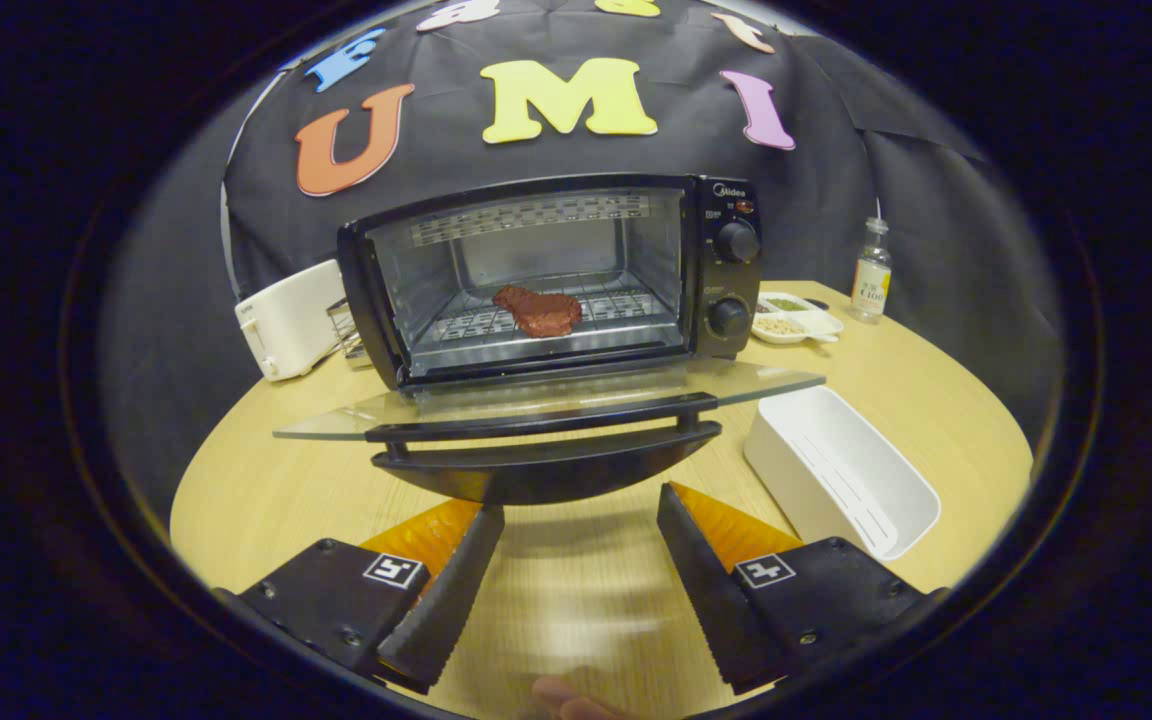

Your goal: Open the toaster oven, put the food inside, and close the toaster oven door.

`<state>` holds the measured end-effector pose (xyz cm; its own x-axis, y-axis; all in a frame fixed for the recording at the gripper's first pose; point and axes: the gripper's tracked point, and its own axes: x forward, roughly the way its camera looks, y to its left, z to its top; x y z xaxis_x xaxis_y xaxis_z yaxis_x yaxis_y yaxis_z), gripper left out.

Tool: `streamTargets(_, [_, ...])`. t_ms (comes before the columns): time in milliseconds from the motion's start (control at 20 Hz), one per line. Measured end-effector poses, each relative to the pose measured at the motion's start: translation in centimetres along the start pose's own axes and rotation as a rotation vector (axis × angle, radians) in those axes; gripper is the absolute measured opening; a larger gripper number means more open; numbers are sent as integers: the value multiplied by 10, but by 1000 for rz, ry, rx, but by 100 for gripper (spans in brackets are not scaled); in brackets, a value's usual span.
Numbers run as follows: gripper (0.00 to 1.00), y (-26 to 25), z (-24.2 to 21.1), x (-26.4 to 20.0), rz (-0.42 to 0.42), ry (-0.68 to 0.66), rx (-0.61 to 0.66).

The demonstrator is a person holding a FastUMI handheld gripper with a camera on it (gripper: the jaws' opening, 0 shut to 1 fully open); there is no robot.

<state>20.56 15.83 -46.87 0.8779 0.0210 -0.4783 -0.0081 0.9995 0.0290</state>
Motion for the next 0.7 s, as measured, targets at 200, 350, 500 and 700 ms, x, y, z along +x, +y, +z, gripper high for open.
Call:
streamTargets(200, [98, 4, 20, -1, 4, -35, -28])
streamTargets(350, [98, 9, 35, -2, 10, -65, -58])
streamTargets(500, [98, 8, 51, 3, 5, -87, -86])
streamTargets(700, [98, 1, 69, 9, -11, -95, -85])
